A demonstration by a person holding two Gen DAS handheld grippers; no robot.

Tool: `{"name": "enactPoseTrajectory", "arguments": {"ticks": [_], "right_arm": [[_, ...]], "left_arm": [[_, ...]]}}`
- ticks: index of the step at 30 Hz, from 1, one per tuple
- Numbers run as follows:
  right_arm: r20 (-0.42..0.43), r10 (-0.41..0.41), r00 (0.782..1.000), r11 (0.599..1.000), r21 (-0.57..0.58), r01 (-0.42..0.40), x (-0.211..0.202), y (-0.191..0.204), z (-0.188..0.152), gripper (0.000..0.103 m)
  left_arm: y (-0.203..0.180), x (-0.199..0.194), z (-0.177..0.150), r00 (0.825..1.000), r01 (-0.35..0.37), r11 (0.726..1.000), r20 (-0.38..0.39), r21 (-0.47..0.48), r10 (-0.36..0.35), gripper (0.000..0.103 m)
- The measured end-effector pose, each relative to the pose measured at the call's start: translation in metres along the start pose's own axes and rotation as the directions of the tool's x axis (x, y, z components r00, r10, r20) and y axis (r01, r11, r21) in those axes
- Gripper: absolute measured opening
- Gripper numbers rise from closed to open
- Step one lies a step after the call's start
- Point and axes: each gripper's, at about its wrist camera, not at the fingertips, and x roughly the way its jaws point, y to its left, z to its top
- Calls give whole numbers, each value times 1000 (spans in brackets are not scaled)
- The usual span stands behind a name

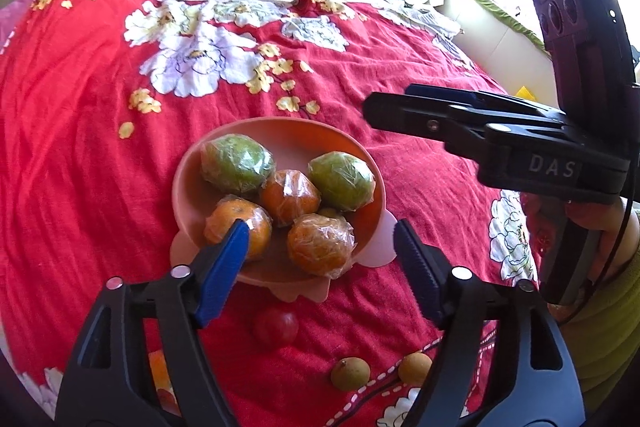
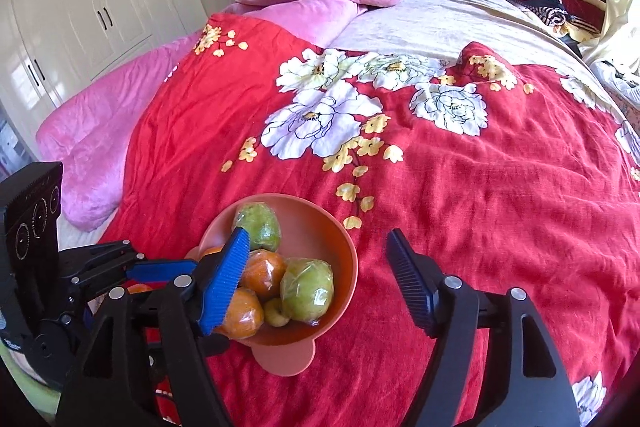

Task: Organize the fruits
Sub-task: 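Lower the green fruit into the bowl and open the right gripper while the left releases the orange, then withdraw both open grippers from the bowl toward the remaining fruits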

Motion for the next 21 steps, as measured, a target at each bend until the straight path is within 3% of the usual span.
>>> {"name": "enactPoseTrajectory", "arguments": {"ticks": [15, 21], "right_arm": [[64, -16, 998, 1000, -11, 17, -42, 14, -4, 86], [82, -24, 996, 1000, -11, 25, -52, 18, -11, 89]], "left_arm": [[19, -34, -3, 996, -65, 996, 53, -53, 68, 93], [30, -48, -5, 992, -88, 992, 78, -94, 95, 93]]}}
